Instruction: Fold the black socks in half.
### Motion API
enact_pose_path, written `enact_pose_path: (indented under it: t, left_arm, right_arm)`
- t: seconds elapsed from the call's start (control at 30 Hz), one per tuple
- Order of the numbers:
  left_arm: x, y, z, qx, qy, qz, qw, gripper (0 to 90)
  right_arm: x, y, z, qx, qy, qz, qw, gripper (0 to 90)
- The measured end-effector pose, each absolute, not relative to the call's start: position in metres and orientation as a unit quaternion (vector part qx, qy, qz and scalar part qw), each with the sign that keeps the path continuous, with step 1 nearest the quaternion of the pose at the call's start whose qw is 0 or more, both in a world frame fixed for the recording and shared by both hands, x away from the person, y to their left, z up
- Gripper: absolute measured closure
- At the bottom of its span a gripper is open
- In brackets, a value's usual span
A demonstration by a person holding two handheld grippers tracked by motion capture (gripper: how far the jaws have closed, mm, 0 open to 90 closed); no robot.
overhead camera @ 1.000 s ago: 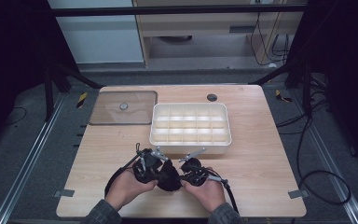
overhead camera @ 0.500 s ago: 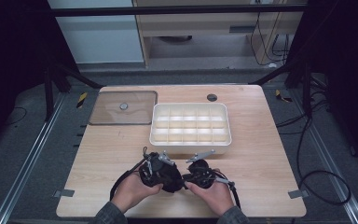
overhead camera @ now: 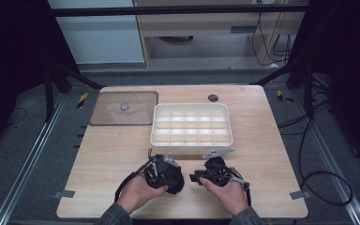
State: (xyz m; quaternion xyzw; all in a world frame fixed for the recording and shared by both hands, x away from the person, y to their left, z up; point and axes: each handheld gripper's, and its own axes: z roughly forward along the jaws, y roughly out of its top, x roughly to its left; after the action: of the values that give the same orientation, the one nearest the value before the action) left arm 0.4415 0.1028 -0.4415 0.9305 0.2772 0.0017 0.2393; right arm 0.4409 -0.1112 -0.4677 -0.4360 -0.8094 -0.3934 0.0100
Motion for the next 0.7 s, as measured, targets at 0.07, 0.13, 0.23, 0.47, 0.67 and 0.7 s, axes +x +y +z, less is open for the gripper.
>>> enact_pose_path:
  t: [0.07, 0.13, 0.23, 0.47, 0.67, 0.7]
  left_arm:
    - [0.442, 0.102, -0.442, 0.930, 0.277, 0.002, 0.241, 84.8]
    - [0.442, 0.101, -0.442, 0.930, 0.278, 0.002, 0.242, 84.5]
    - [0.442, 0.101, -0.443, 0.928, 0.281, 0.002, 0.244, 84.4]
    - [0.443, 0.098, -0.443, 0.927, 0.282, 0.003, 0.247, 84.4]
    - [0.442, 0.091, -0.445, 0.928, 0.278, -0.001, 0.249, 84.5]
    - [0.442, 0.089, -0.446, 0.928, 0.277, -0.001, 0.249, 84.5]
  right_arm:
    - [0.441, -0.114, -0.467, -0.437, -0.807, -0.396, 0.008, 71.9]
    - [0.441, -0.116, -0.466, -0.439, -0.805, -0.400, 0.007, 73.8]
    - [0.442, -0.119, -0.465, -0.442, -0.801, -0.405, 0.004, 76.5]
    - [0.442, -0.124, -0.464, -0.444, -0.798, -0.407, -0.001, 76.8]
    - [0.442, -0.132, -0.464, -0.453, -0.793, -0.407, -0.004, 77.1]
    - [0.443, -0.133, -0.463, -0.453, -0.792, -0.410, -0.003, 77.1]
